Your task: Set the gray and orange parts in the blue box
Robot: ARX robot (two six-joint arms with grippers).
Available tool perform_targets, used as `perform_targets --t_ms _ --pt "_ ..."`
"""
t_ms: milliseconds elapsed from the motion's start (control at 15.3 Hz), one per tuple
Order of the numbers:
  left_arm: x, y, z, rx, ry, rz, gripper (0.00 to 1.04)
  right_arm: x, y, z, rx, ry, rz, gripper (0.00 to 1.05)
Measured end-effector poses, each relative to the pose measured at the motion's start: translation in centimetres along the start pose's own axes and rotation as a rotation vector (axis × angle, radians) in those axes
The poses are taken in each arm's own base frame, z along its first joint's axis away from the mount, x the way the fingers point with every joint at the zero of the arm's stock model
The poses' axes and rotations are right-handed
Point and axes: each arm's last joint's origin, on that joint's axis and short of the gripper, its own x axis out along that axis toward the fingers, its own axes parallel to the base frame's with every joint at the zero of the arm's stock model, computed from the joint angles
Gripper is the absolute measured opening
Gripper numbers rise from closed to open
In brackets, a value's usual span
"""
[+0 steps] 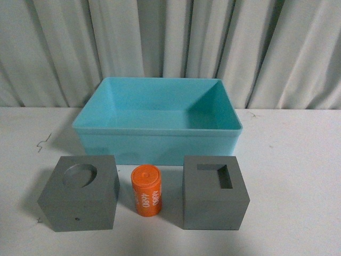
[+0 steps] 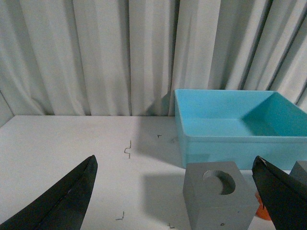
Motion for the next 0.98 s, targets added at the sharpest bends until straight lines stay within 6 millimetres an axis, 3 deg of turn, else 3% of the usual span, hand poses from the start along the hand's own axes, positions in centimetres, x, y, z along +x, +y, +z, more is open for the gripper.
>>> perform_targets --t_ms 131,196,261,392,523,588,719,980 --pt "0.0 0.0 0.0 0.0 0.0 0.0 0.98 0.0 0.0 0.0 0.0 0.0 0.0 0.98" --pt "0.0 0.0 0.0 0.0 0.0 0.0 0.98 -0.1 0.0 -0.2 0.034 0.162 -0.06 0.98" --pt "0.0 0.0 0.0 0.0 0.001 0.0 0.98 1.1 -0.1 0.3 0.087 0.337 -0.176 0.98" --pt "0.0 0.0 0.0 0.0 0.0 0.001 0.98 5.6 -0.8 3.7 0.155 0.295 -0.217 0.98" --pt "0.0 0.0 0.0 0.0 0.0 0.0 0.98 10.5 0.8 5.1 0.122 0.277 -0.062 0.98" --pt "0.0 0.0 0.0 0.0 0.0 0.0 0.98 12.8 2.2 3.8 0.083 0.329 0.003 0.98" --pt "0.0 0.0 0.0 0.0 0.0 0.0 0.98 18.2 8.2 -2.3 0.021 0.549 0.148 0.98" --pt "0.0 0.0 0.0 0.0 0.0 0.0 0.98 19.2 10.4 -4.6 0.035 0.64 0.18 0.98"
